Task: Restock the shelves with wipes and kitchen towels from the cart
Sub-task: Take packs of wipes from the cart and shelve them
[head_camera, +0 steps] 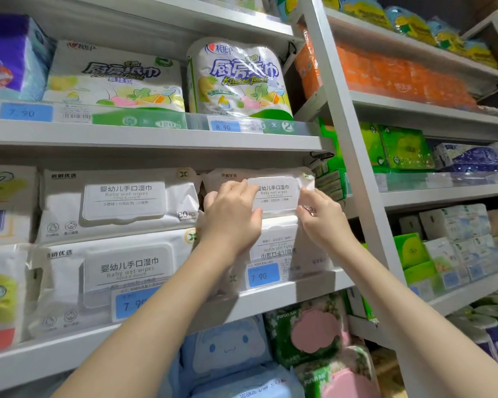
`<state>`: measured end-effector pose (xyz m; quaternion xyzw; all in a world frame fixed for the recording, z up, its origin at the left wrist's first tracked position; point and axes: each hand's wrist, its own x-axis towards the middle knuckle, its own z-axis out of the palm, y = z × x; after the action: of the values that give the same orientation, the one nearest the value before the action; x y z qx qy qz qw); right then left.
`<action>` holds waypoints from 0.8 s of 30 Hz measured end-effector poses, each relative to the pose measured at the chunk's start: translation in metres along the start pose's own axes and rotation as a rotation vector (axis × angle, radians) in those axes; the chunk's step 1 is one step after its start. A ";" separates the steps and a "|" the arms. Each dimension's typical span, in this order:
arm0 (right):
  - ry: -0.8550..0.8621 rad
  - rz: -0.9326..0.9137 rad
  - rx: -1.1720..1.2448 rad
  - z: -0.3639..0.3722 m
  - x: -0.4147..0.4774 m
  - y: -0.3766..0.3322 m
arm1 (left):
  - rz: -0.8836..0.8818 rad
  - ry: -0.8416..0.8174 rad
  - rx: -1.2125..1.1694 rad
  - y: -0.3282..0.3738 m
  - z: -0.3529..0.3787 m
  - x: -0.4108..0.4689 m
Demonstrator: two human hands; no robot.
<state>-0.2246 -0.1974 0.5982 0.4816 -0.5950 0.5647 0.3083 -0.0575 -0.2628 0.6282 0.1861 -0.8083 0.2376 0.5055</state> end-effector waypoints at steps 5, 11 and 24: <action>-0.077 0.026 0.029 -0.006 0.001 0.000 | -0.058 0.038 -0.206 0.008 0.000 -0.004; -0.101 0.074 0.012 -0.007 -0.001 0.000 | -0.034 -0.031 -0.097 0.008 0.000 -0.007; -0.087 0.041 -0.163 0.002 -0.009 -0.007 | 0.030 -0.152 0.125 -0.004 0.005 -0.008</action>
<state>-0.2150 -0.1968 0.5924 0.4668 -0.6616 0.4991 0.3088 -0.0556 -0.2689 0.6200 0.2225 -0.8308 0.2802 0.4264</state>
